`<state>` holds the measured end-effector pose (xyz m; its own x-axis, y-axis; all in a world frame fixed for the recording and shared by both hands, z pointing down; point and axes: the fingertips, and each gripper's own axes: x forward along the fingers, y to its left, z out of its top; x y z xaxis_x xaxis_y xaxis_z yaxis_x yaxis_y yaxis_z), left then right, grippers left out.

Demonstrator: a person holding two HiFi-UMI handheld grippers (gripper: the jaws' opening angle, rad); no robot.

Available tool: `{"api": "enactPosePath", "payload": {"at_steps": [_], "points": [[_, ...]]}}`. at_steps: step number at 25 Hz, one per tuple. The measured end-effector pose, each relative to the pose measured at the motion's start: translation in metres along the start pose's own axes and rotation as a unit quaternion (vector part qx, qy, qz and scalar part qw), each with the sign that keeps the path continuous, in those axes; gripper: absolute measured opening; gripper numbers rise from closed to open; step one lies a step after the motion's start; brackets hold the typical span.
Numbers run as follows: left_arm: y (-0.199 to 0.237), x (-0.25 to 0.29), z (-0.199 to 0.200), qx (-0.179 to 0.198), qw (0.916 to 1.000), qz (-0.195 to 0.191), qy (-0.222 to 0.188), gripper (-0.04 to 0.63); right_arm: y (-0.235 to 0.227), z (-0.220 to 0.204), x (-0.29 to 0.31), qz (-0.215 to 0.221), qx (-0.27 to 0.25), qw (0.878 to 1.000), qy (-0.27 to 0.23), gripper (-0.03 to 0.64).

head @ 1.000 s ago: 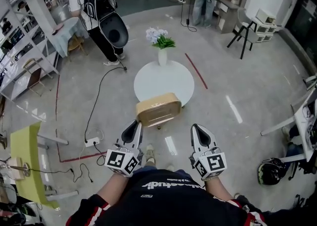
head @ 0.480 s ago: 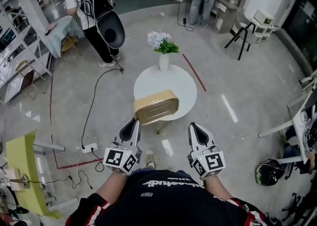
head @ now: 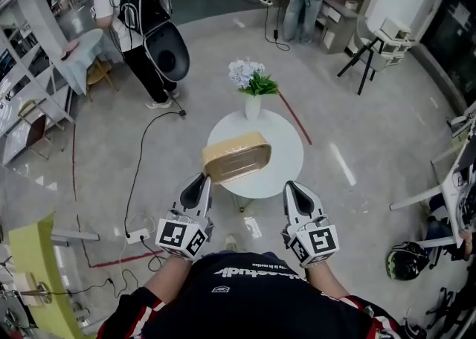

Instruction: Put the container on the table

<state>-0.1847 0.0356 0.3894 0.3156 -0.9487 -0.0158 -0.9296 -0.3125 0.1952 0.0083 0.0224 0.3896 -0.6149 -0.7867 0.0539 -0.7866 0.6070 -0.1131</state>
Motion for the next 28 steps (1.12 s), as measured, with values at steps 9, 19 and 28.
{"api": "enactPosePath", "payload": {"at_steps": [9, 19, 28], "points": [[0.032, 0.021, 0.002, -0.009, 0.9993, -0.036, 0.011, 0.049, 0.008, 0.005, 0.032, -0.034, -0.012, 0.999, -0.001, -0.002], [0.041, 0.039, -0.009, -0.017, 0.9978, -0.059, 0.026, 0.049, 0.010, 0.002, 0.043, -0.053, -0.017, 0.998, 0.010, -0.002], [0.036, 0.062, -0.022, 0.041, 0.9975, -0.040, 0.042, 0.049, -0.015, -0.004, 0.064, -0.031, -0.008, 0.999, 0.005, -0.002]]}}
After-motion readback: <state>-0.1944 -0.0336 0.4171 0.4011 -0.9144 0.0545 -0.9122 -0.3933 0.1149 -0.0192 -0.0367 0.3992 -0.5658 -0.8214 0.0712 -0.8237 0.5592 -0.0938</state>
